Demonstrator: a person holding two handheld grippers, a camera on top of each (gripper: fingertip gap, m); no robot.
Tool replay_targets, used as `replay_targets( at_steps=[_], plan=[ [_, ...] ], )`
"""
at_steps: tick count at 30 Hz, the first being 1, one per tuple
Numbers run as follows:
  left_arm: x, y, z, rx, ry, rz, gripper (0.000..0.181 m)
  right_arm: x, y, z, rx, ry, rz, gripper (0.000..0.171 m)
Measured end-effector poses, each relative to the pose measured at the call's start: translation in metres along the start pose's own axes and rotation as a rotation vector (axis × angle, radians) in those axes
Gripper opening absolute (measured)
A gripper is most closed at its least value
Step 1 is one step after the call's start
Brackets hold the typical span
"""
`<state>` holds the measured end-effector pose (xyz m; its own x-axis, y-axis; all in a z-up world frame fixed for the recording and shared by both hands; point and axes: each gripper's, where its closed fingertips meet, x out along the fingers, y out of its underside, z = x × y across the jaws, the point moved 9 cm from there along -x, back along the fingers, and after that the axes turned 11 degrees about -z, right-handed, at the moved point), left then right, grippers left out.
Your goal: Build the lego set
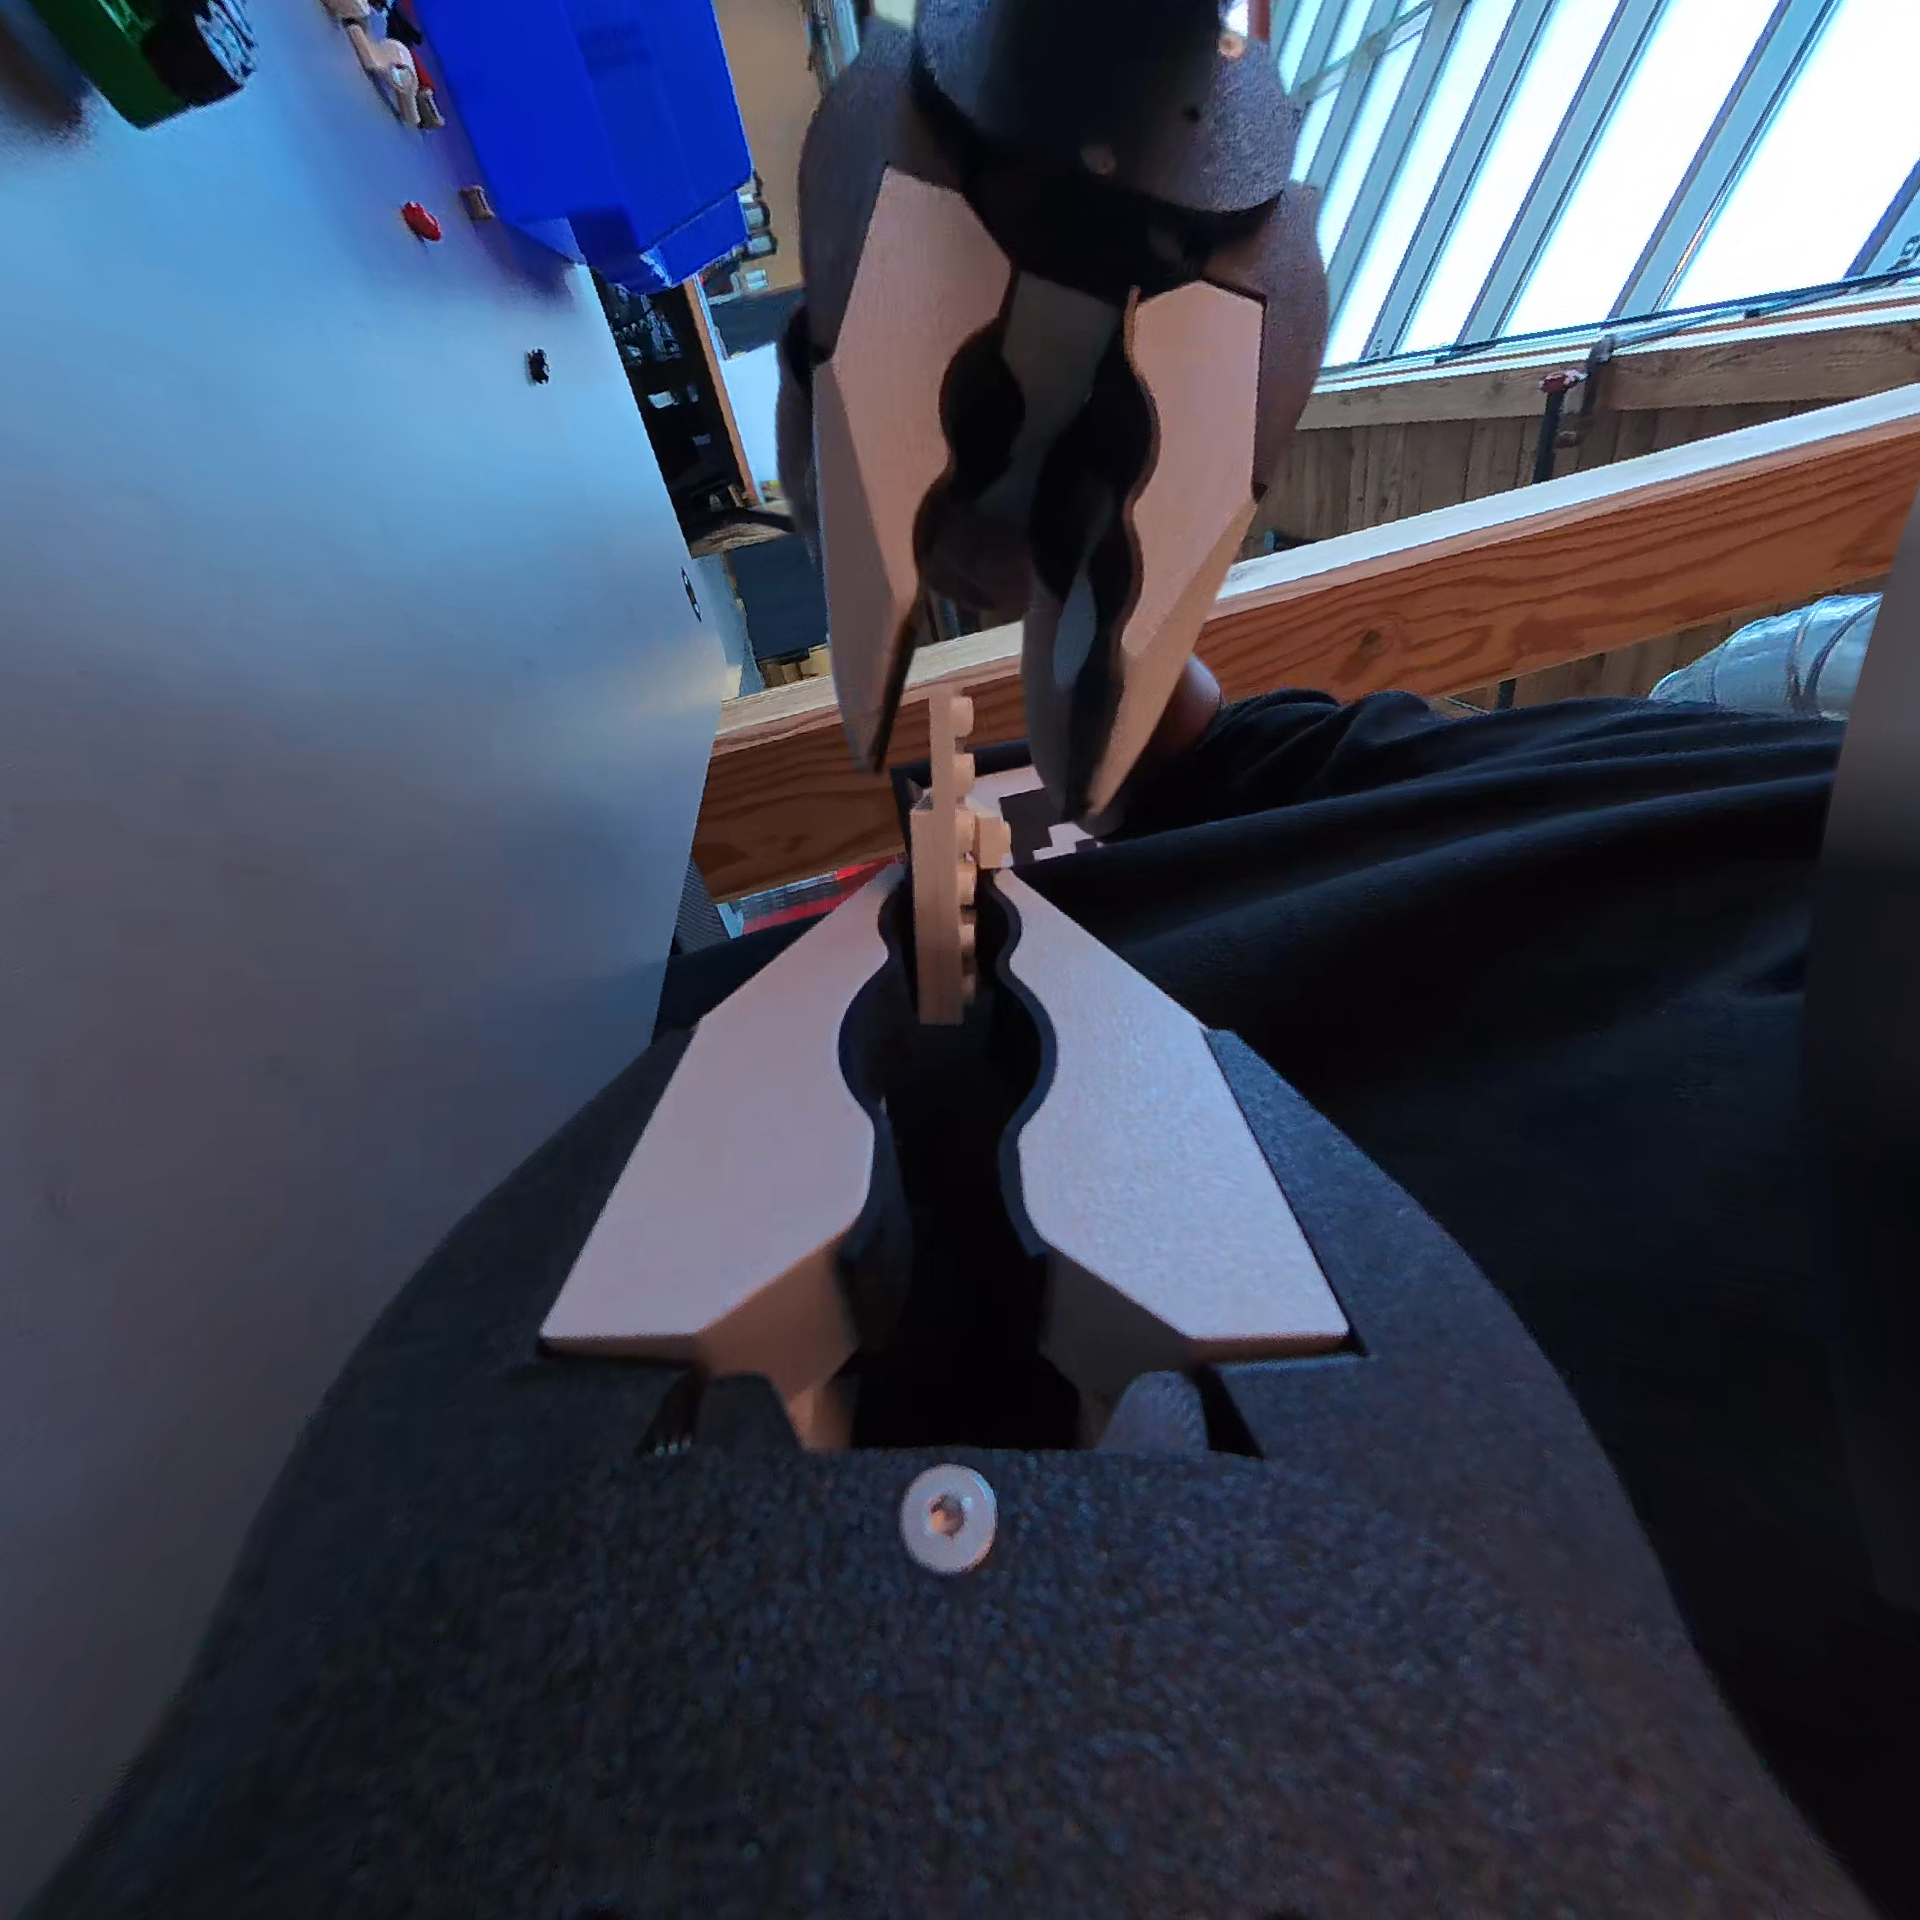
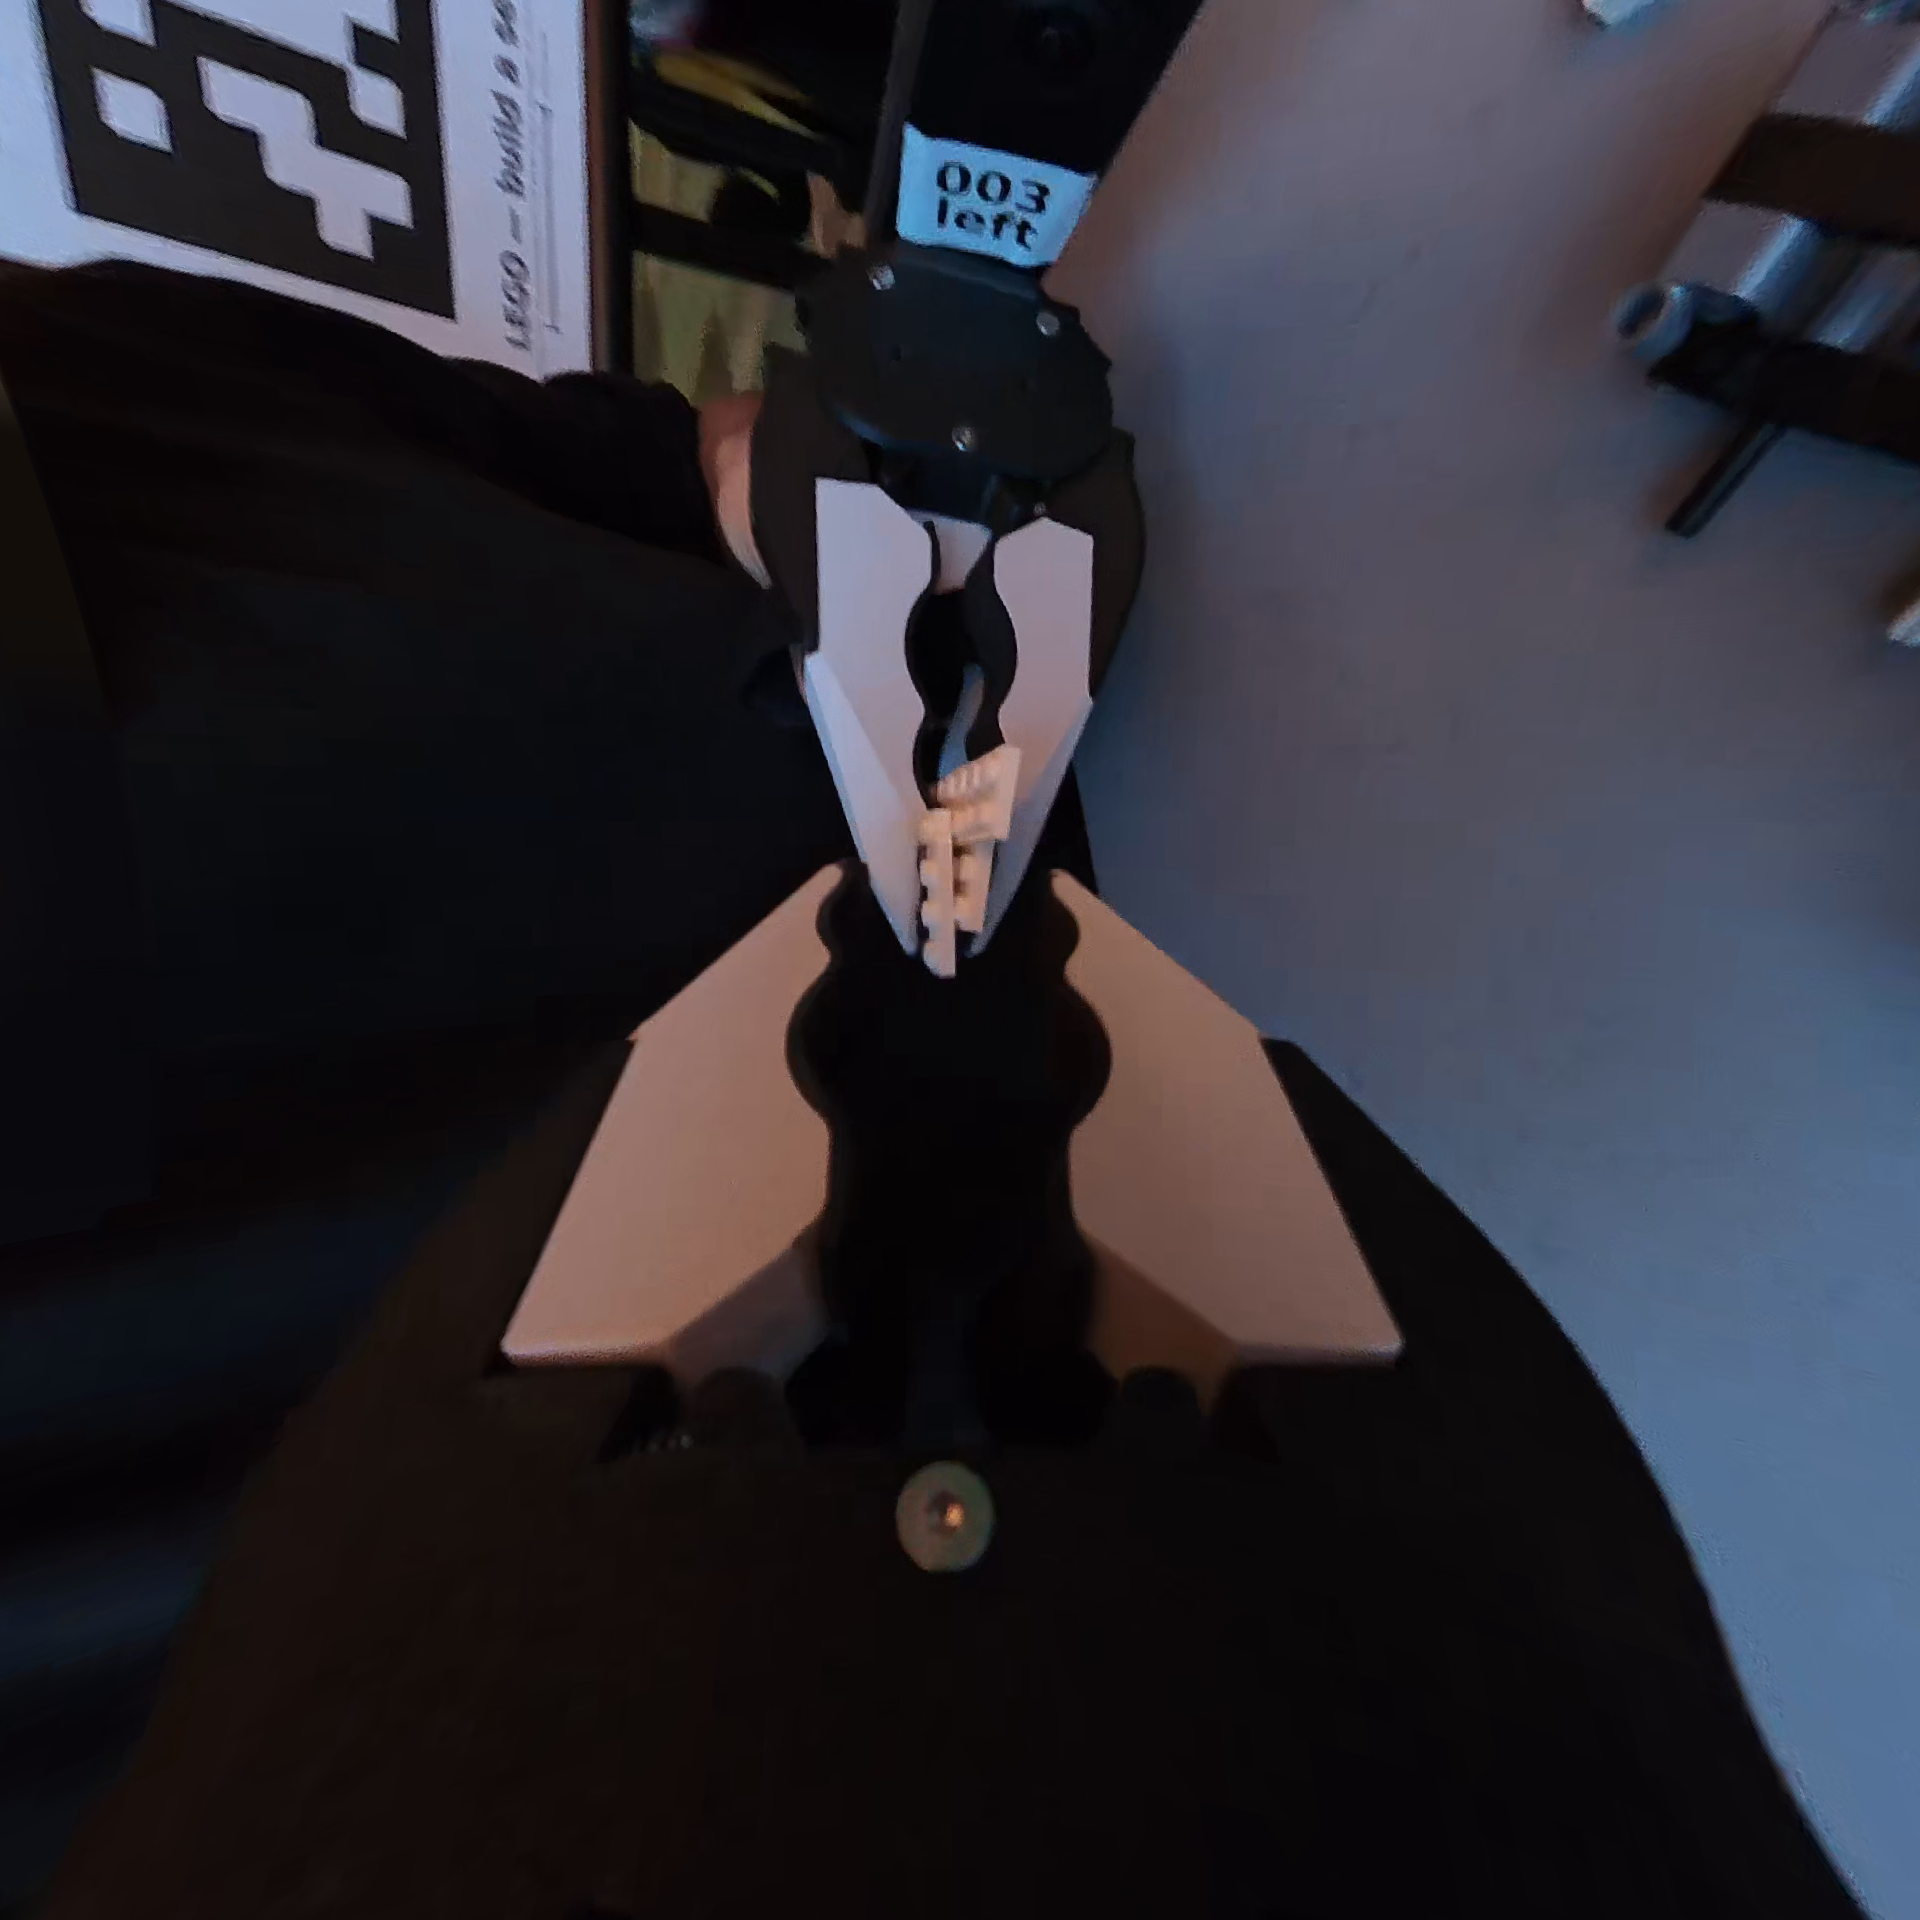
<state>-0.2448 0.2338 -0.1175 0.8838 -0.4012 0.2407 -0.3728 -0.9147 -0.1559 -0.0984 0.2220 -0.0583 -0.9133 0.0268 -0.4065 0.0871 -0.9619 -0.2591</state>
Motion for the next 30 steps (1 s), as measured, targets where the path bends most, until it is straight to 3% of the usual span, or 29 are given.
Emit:
replay_targets(
  at_steps=[4,8,30],
  plan=[
    [0.002,-0.001,0.000,0.013,-0.012,0.007,0.005,0.010,0.007,-0.007,0.045,-0.044,-0.094,0.030],
    [0.004,0.000,0.000,0.002,-0.011,0.012,0.005,0.010,0.012,-0.008,0.046,-0.069,-0.138,0.017],
    [0.004,0.000,0.001,0.030,-0.034,0.005,0.005,0.002,0.013,-0.010,0.078,-0.057,-0.038,0.009]
  ],
)
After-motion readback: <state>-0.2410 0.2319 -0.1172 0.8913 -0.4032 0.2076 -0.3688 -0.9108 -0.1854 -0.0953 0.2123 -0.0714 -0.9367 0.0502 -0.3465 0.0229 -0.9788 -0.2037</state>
